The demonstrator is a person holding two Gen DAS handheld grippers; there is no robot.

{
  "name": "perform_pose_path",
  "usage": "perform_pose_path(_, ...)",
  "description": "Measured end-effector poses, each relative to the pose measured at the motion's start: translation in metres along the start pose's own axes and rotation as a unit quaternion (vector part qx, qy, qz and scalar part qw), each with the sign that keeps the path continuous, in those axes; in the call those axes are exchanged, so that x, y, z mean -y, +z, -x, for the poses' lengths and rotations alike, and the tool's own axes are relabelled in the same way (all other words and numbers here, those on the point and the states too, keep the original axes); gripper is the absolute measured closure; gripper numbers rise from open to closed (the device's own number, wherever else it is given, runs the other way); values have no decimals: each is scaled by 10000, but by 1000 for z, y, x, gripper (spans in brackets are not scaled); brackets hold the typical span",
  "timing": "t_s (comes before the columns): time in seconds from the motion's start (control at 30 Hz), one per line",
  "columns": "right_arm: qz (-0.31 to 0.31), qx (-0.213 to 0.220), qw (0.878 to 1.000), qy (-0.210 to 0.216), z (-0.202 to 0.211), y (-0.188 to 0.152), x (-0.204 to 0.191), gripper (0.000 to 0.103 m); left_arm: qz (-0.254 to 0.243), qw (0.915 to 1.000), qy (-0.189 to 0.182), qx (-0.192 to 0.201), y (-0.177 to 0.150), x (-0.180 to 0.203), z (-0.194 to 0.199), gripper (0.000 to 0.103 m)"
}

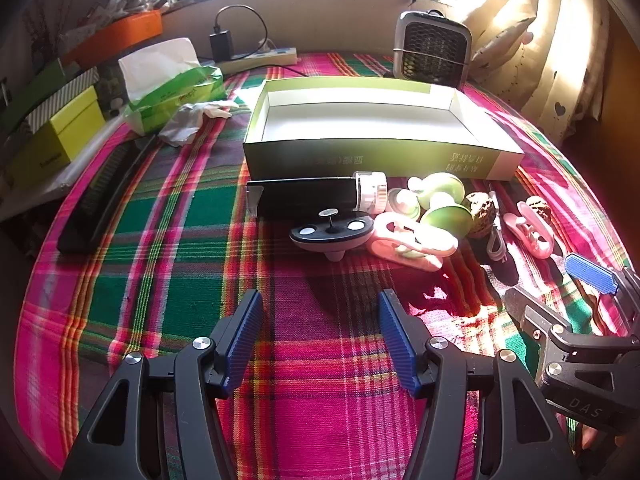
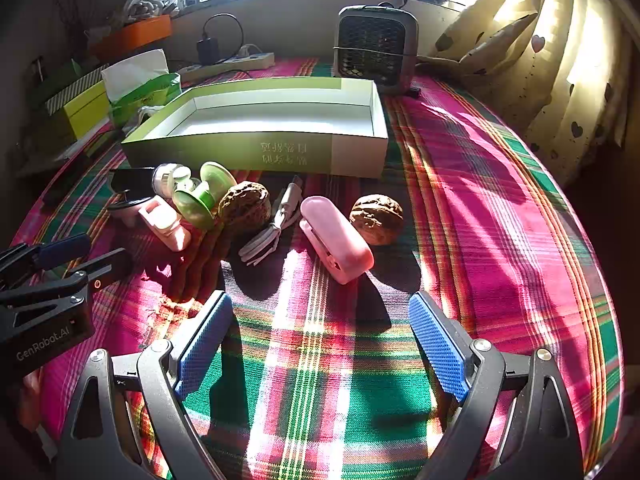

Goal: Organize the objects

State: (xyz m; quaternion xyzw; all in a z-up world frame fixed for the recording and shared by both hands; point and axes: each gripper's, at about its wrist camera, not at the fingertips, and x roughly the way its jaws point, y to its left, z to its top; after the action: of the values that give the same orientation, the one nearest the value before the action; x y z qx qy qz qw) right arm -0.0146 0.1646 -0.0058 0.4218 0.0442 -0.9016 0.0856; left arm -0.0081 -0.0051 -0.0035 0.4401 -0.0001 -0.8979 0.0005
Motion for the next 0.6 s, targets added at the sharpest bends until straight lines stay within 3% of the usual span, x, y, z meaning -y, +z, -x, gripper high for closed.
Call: perform_pose_path(0.6,-9,-1,10000,5,0,0,0,13,-78,10000,-51,-35,1,0,1,45)
